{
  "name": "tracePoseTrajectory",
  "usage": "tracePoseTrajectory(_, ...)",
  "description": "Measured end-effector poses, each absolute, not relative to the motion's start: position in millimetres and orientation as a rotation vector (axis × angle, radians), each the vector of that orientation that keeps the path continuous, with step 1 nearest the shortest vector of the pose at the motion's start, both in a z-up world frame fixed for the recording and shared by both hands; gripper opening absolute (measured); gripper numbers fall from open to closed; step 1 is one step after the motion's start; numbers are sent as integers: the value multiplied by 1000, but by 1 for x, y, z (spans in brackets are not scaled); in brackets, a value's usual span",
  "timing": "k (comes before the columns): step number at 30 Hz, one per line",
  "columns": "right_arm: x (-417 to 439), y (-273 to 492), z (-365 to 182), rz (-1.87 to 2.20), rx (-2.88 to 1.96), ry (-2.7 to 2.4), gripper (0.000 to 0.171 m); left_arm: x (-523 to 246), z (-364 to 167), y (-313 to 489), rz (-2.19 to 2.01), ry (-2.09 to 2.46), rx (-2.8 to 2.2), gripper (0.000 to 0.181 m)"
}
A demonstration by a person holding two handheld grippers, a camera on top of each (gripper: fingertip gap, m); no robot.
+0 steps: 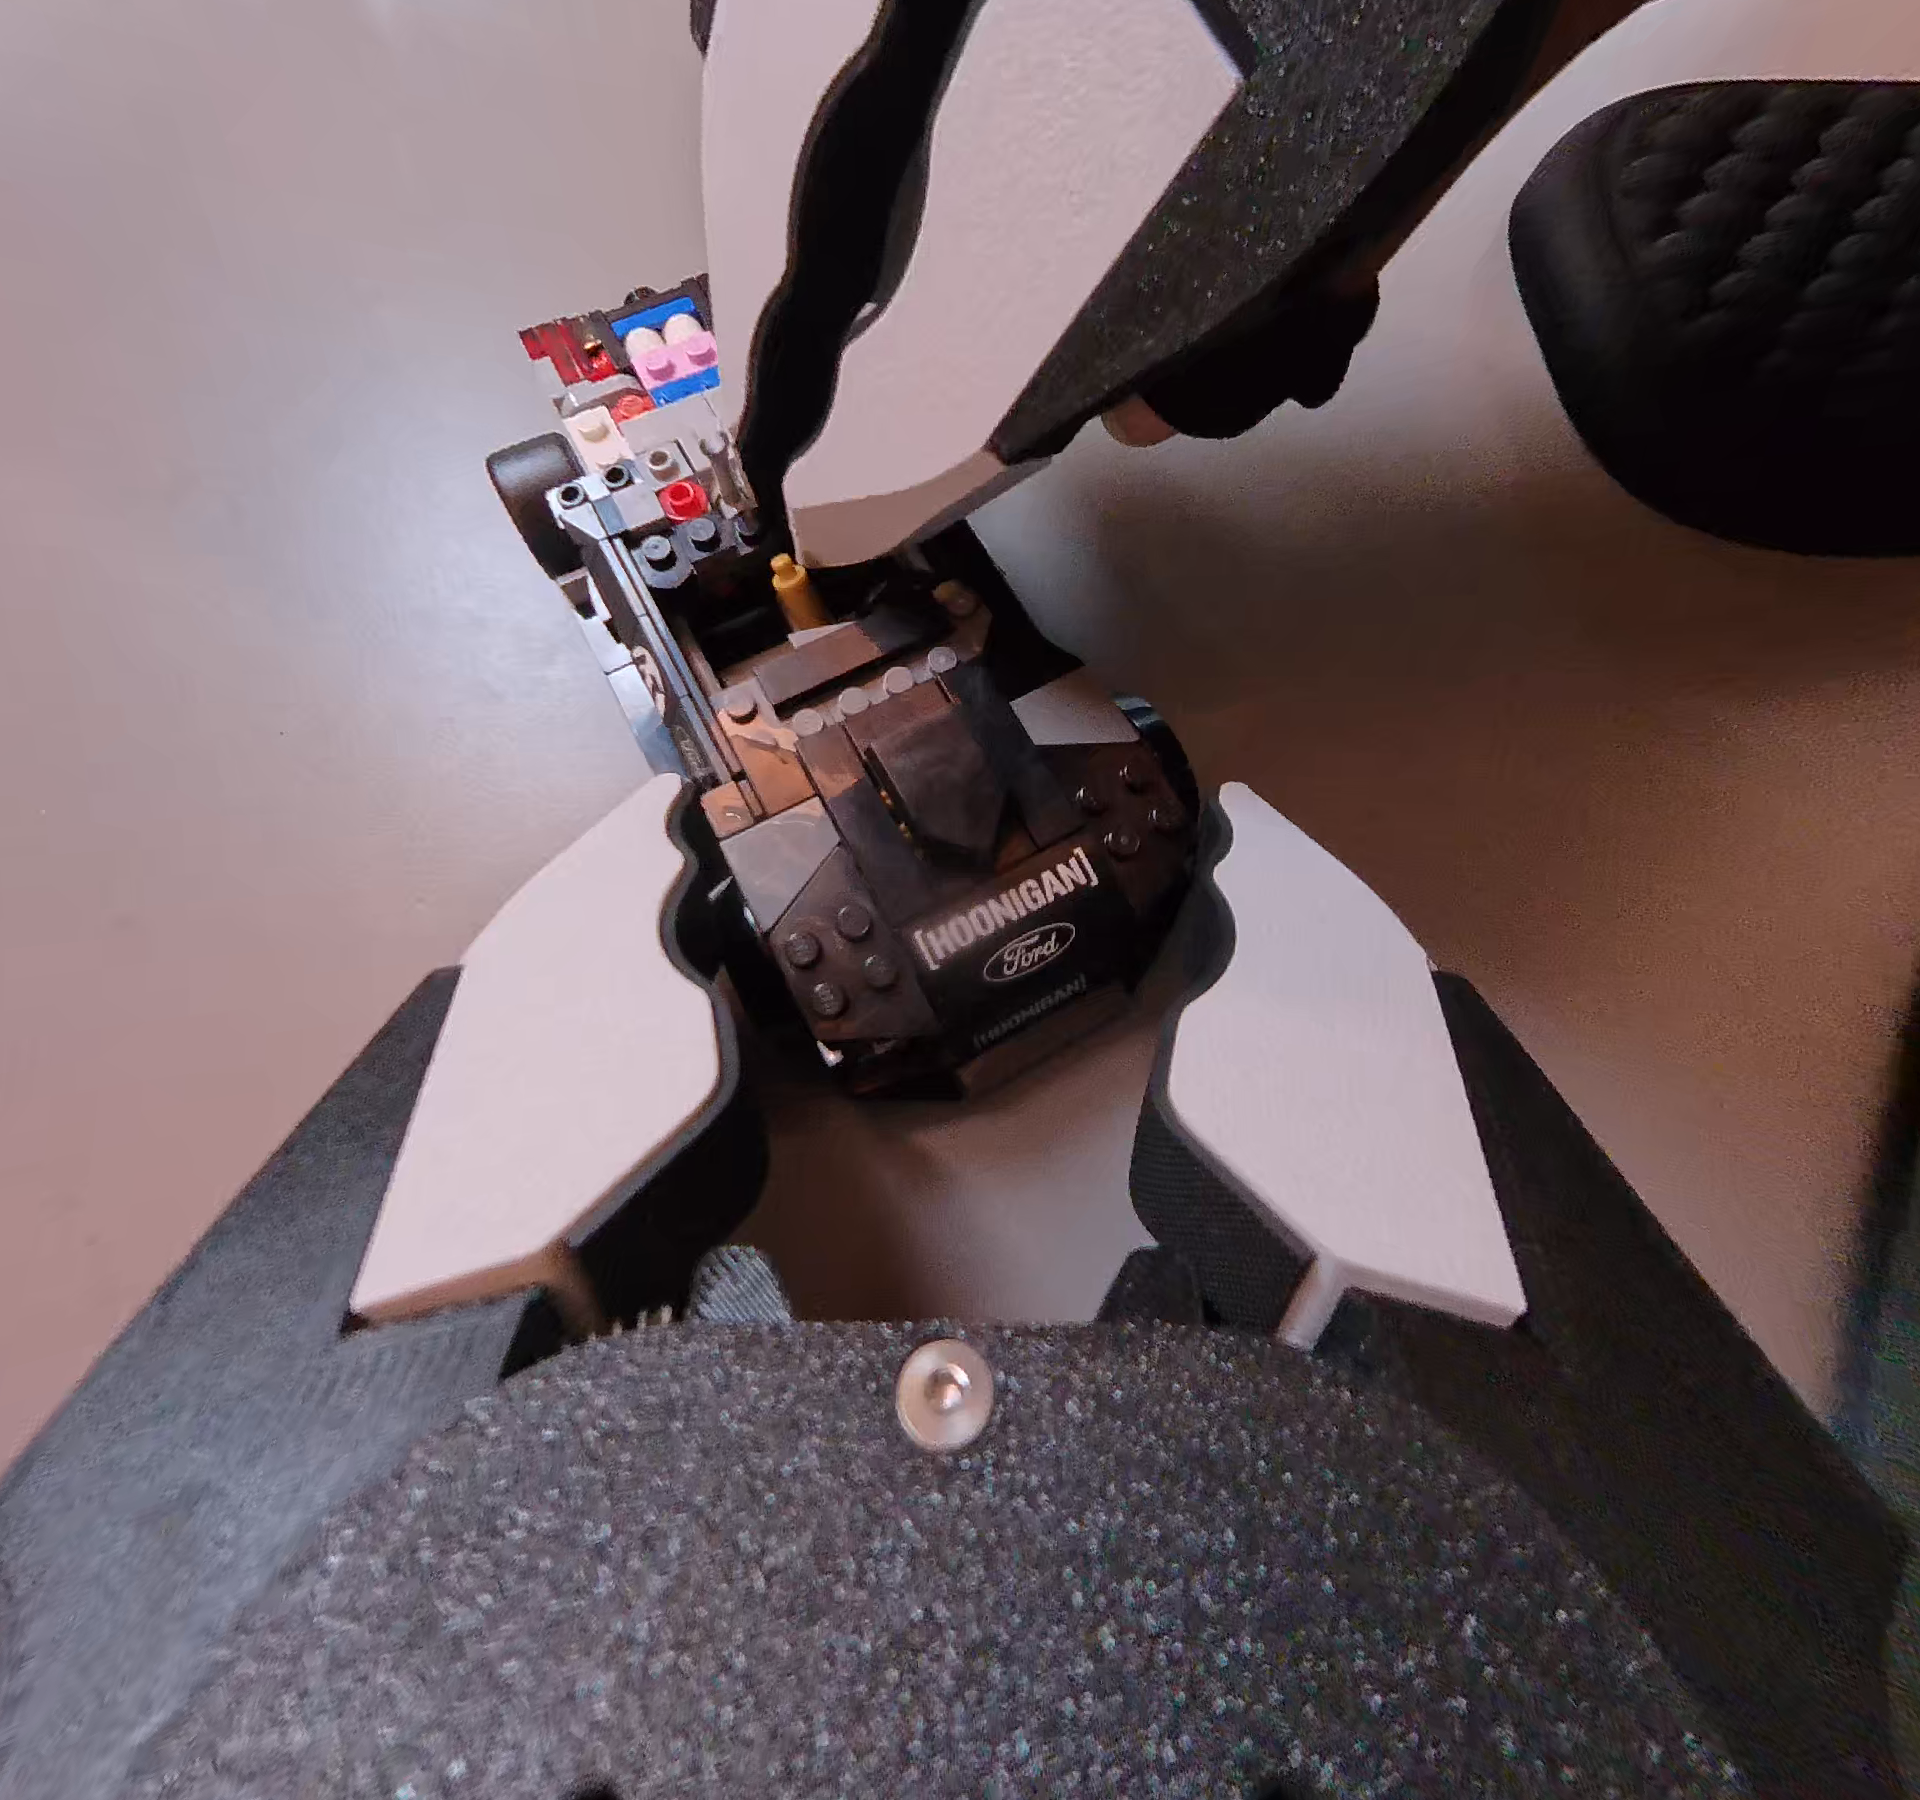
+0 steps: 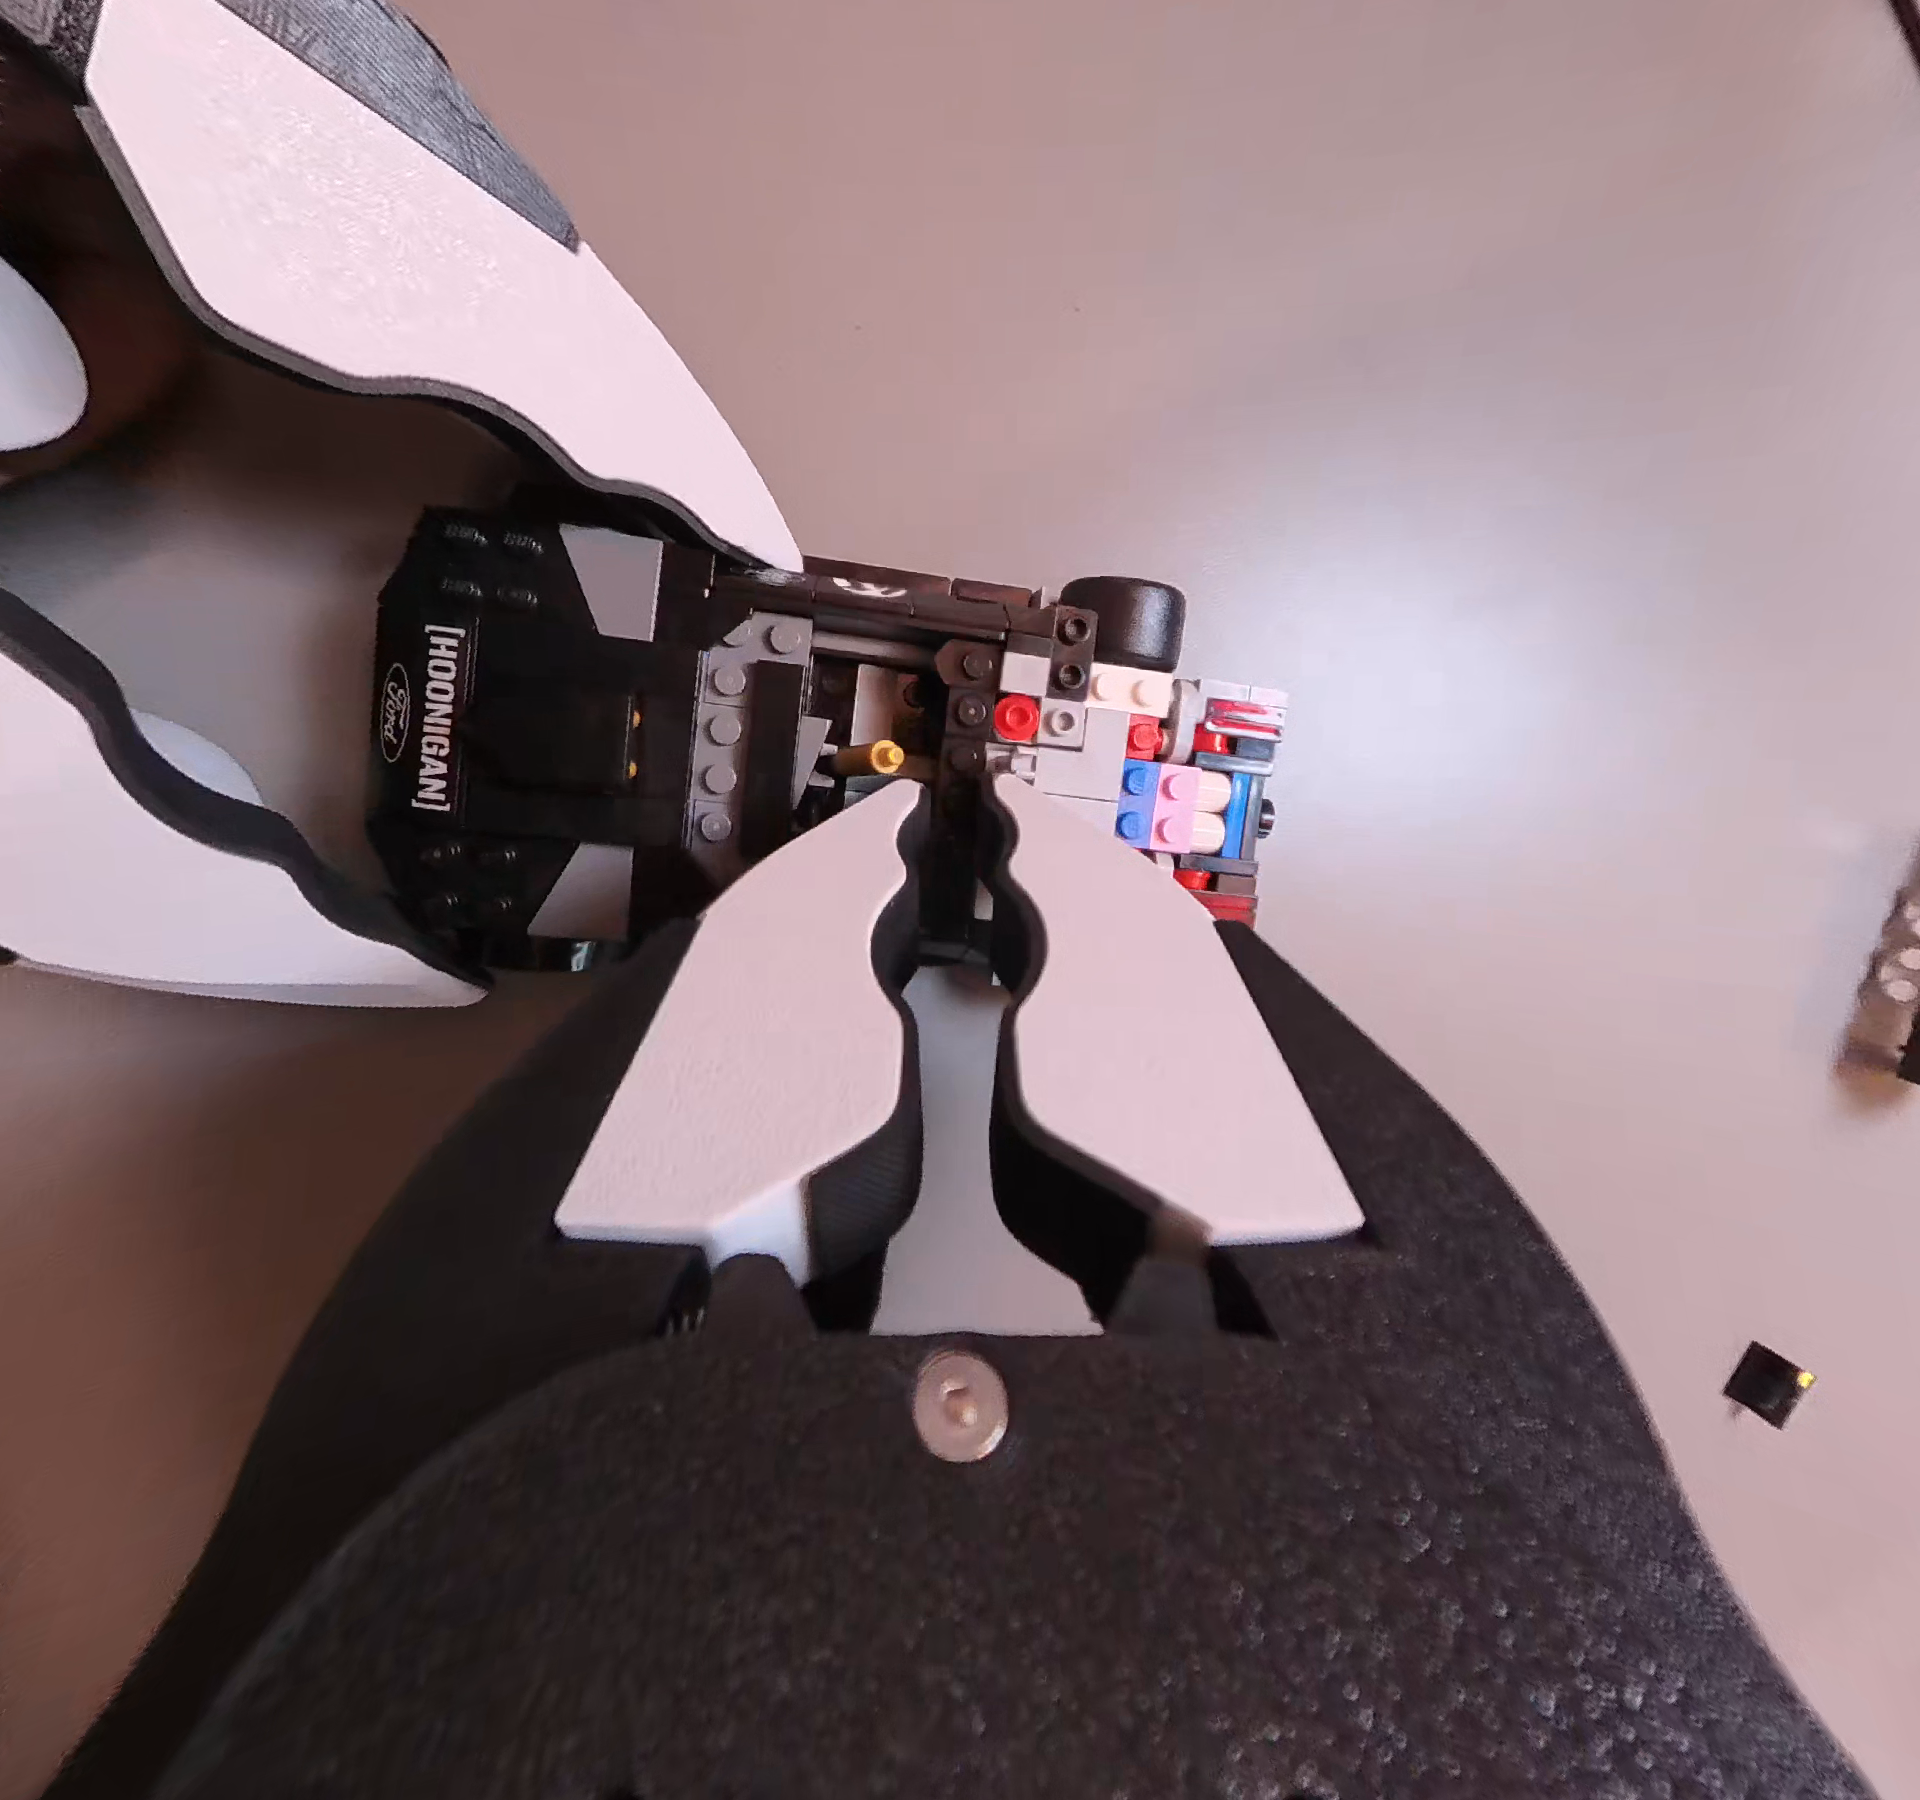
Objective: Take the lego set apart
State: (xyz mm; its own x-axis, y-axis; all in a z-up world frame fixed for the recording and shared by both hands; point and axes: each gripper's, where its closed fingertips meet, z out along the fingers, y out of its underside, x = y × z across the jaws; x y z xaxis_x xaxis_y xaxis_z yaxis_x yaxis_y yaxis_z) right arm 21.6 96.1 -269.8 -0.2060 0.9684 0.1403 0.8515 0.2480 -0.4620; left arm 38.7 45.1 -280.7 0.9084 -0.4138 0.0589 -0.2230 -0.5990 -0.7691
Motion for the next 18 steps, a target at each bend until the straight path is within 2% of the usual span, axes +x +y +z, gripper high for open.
tracePoseTrajectory(18,21,96,-267,319,-1424,-2038,6,38,-281,46,-300,461,-2233,89)
